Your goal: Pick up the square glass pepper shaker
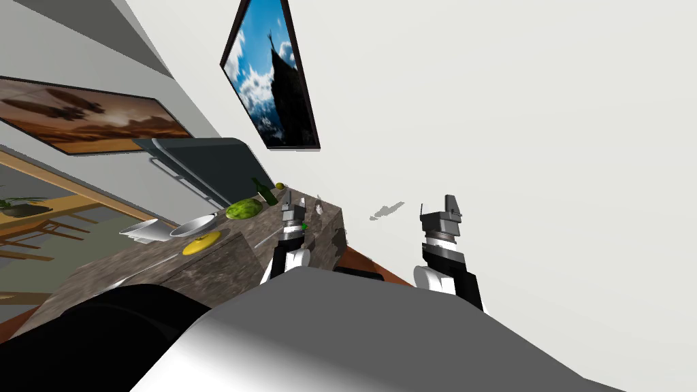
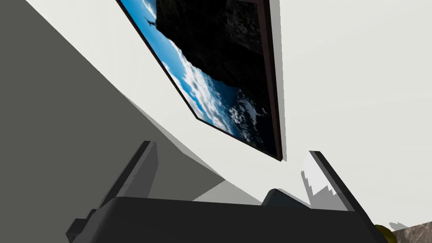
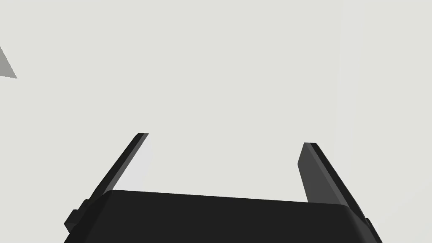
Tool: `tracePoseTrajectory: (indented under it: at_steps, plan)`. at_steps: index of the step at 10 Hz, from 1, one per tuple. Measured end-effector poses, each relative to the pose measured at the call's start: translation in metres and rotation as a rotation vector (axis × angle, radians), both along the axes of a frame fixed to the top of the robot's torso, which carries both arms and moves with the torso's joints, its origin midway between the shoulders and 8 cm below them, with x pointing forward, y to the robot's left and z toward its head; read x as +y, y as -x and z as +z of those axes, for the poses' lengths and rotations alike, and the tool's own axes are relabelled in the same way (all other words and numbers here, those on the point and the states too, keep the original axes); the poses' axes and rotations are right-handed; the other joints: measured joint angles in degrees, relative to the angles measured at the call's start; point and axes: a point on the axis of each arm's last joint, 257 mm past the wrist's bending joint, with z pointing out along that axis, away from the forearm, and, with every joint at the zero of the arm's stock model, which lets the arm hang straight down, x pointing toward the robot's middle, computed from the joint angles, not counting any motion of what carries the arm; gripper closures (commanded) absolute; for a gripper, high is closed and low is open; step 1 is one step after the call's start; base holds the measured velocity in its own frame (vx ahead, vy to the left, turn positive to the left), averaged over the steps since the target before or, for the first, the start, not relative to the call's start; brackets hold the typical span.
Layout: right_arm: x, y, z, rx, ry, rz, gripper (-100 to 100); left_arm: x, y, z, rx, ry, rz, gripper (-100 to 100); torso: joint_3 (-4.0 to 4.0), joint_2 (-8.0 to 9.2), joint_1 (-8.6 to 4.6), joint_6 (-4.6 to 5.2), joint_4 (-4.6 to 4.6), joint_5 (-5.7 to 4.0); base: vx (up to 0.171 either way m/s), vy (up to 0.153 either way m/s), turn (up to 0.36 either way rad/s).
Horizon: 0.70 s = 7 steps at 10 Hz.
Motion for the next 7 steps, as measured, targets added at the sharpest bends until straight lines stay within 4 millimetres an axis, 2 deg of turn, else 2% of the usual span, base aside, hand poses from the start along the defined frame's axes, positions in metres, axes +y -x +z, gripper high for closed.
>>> tracePoseTrajectory:
  at_steps: [4,7]
  plan:
    - [0.0,0.0,0.0,0.0,0.0,0.0,0,-0.004,-0.006,-0.021,0.096,-0.112,-0.015,-100,0.12,0.21,0.11,0.0,0.04,0.03,-0.052,0.024,-0.018]
    - [0.0,0.0,0.0,0.0,0.0,0.0,0,-0.005,-0.009,-0.048,0.2,-0.208,-0.02,-100,0.16,0.27,0.12,0.0,0.06,0.03,-0.064,0.025,-0.039]
